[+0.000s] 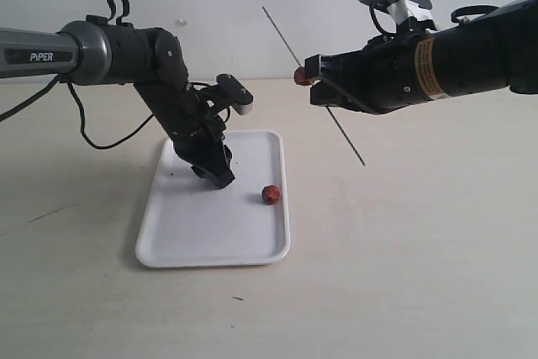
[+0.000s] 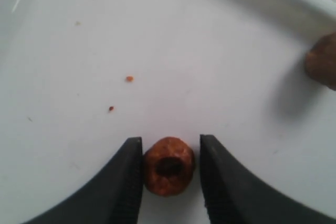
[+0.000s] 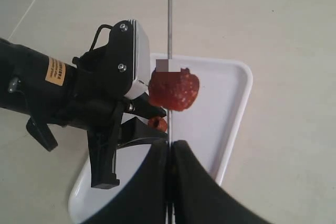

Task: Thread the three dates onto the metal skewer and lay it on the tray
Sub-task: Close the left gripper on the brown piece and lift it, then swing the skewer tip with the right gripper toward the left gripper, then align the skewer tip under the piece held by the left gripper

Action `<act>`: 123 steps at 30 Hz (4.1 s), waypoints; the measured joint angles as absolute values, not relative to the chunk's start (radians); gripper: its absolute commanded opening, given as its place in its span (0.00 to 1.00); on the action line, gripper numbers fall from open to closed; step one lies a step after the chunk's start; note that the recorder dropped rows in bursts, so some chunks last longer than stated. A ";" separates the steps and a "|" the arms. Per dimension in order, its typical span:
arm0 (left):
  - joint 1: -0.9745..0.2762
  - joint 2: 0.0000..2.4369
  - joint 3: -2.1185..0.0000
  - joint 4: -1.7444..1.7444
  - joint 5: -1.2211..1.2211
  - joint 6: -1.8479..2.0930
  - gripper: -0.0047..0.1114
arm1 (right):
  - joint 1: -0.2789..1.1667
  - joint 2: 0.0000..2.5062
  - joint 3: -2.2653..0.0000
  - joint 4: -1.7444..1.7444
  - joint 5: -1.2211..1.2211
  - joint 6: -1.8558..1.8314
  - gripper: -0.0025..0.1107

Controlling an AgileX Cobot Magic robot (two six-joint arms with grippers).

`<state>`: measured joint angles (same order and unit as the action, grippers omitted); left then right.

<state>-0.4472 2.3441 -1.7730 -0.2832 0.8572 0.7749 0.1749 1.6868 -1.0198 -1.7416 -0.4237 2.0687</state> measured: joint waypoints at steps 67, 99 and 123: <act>-0.065 2.242 -1.773 -1.016 1.220 0.713 0.22 | 0.175 1.856 -0.884 -1.619 -0.734 1.540 0.02; -0.065 2.242 -1.773 -1.071 1.220 0.640 0.22 | -0.069 2.147 -1.059 -1.716 -1.129 1.256 0.02; -0.108 2.204 -1.754 -1.026 1.220 0.603 0.22 | -0.069 2.147 -1.061 -1.639 -1.139 1.187 0.02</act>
<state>-0.1081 2.2036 -1.7536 -1.0262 1.2203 0.6029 -0.0692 2.1472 -1.0611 -1.6391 -1.1392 1.1872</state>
